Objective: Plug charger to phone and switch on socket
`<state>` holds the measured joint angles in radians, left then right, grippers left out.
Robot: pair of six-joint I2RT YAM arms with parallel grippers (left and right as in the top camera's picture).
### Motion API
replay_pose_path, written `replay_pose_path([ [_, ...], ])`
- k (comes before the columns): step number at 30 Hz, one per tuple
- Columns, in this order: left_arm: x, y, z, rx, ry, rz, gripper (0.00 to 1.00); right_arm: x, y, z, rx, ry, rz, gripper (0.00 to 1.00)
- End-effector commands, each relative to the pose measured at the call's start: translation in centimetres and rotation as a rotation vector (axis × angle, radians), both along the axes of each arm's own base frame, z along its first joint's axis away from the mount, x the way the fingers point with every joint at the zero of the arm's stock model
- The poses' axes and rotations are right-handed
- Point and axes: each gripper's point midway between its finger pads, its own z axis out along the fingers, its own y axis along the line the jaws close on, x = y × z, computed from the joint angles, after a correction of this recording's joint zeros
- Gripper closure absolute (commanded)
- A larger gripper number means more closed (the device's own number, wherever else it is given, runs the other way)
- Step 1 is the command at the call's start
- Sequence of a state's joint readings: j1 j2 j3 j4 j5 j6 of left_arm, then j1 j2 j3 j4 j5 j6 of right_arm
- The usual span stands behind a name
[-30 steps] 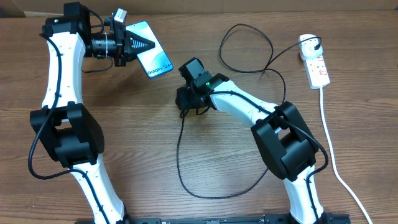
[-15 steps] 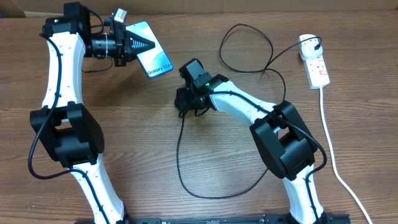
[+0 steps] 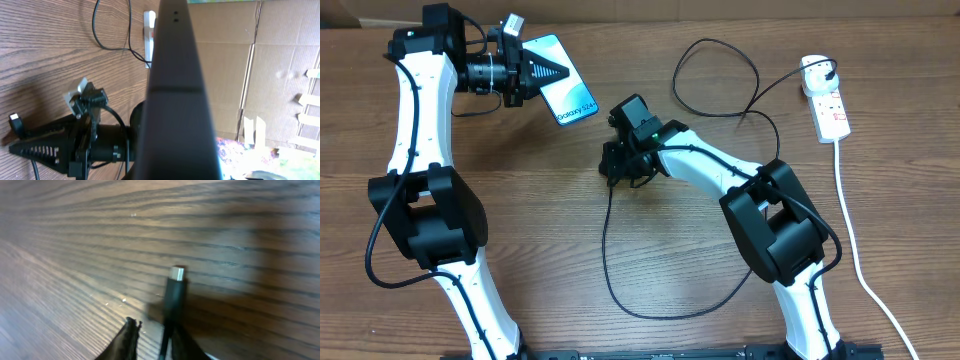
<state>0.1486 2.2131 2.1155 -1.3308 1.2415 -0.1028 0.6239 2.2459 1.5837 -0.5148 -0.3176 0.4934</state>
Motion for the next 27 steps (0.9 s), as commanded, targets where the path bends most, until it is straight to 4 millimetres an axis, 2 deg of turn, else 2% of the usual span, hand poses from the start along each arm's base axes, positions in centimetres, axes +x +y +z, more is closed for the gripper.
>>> replay_pose_path([
  [1,-0.1,0.0,1.1,-0.029,-0.011,0.002,0.96,-0.8,-2.4,-4.6,-0.088,0.080,-0.034,0.89],
  [3,-0.1,0.0,1.1,-0.029,-0.011,0.002,0.96,-0.6,-2.6,-4.7,-0.088,0.077,-0.040,0.96],
  [7,-0.1,0.0,1.1,-0.030,-0.009,0.002,0.96,-0.3,-2.5,-4.4,-0.064,0.062,0.005,0.96],
  [9,-0.1,0.0,1.1,-0.030,-0.008,0.002,0.96,-0.8,-1.6,-3.5,0.014,0.078,0.077,0.96],
  [11,-0.1,0.0,1.1,-0.033,-0.009,0.001,0.96,-1.5,-0.1,-0.3,0.209,0.096,0.216,0.96],
  [14,-0.1,-0.1,1.2,-0.035,-0.010,0.000,0.96,-1.8,0.0,3.7,0.378,0.093,0.297,0.96],
  [15,-0.2,-0.2,1.6,-0.056,-0.033,-0.010,0.96,-1.8,-0.4,6.5,0.453,0.074,0.334,0.96],
  [18,-0.3,-0.5,2.5,-0.104,-0.077,-0.028,0.96,-2.3,-0.9,10.5,0.521,0.039,0.372,0.96],
  [22,-0.3,-0.6,2.9,-0.125,-0.089,-0.033,0.96,-3.3,-1.6,14.9,0.536,-0.005,0.387,0.96],
  [27,-0.4,-0.6,2.9,-0.126,-0.089,-0.035,0.96,-5.0,-1.9,19.0,0.546,-0.041,0.409,0.96],
])
